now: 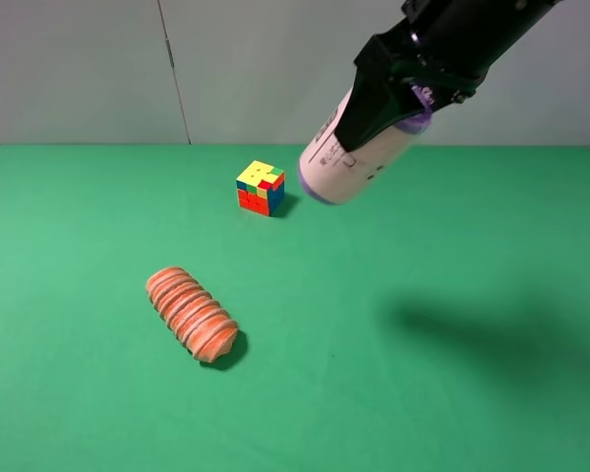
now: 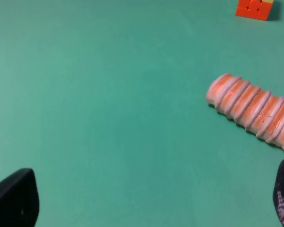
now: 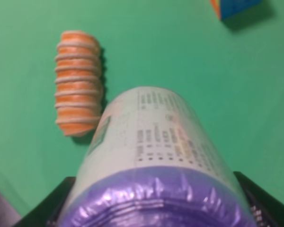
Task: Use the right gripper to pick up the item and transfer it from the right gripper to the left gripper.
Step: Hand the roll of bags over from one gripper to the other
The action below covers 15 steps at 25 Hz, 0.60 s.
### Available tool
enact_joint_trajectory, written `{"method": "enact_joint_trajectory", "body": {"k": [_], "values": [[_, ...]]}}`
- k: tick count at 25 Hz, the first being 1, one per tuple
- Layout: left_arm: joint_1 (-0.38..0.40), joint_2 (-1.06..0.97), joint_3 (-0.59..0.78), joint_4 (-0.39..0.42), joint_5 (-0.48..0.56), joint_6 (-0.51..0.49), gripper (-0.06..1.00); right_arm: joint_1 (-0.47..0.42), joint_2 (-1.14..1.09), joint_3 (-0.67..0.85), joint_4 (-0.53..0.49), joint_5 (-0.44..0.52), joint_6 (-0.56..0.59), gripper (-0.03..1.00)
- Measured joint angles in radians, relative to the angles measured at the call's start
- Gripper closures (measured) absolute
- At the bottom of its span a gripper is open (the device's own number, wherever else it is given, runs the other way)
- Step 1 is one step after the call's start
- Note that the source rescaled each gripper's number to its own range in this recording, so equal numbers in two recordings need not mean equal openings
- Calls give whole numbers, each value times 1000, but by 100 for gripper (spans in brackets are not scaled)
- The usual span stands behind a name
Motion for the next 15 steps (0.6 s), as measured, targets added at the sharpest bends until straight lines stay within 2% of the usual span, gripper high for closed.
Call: {"method": "enact_joint_trajectory", "body": {"k": [8,11,15], "values": [[0,43,0,-2,-5,33,-3,3,66,0,76,0,-129,97],[0,112,-10,-3,-19,82,-3,3,85,0,122,0,-188,97],[0,201,-15,-17,-112,185,-3,3,114,0,179,0,-259,97]]}}
